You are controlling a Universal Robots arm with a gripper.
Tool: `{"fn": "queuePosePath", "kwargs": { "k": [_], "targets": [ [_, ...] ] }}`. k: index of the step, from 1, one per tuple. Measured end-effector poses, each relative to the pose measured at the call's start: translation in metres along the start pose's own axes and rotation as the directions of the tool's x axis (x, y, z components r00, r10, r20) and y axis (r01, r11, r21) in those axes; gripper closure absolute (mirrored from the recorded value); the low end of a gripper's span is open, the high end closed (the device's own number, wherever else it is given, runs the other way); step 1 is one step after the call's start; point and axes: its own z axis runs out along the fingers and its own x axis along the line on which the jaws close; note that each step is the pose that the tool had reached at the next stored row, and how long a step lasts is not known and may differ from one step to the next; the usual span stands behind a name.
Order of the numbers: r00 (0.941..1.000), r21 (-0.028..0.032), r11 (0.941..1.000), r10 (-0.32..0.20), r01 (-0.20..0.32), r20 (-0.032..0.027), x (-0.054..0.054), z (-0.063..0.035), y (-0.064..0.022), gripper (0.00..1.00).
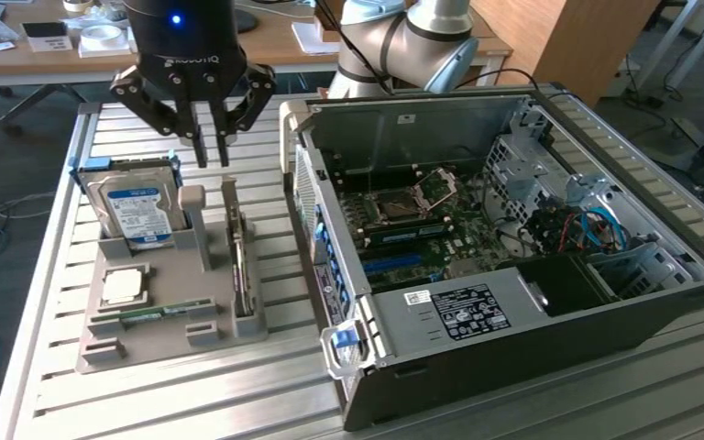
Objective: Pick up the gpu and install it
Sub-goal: 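Pick up the gpu and move the gpu toward the slot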
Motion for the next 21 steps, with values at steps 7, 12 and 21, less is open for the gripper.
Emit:
{"fn": "queuePosePath", "kwargs": {
  "k": [7,12,21],
  "targets": [
    [1.0000,0.0000,1.0000,0.000,0.000,-0.0001,0.0000,0.0000,0.0000,0.58],
    [1.0000,-0.0001,1.0000,0.000,0.000,0.0000,0.0000,0.0000,0.0000,0.58],
    [1.0000,-0.0001,1.0000,0.000,0.000,0.0001,0.0001,0.0008,-0.0001,0.58]
  ]
}}
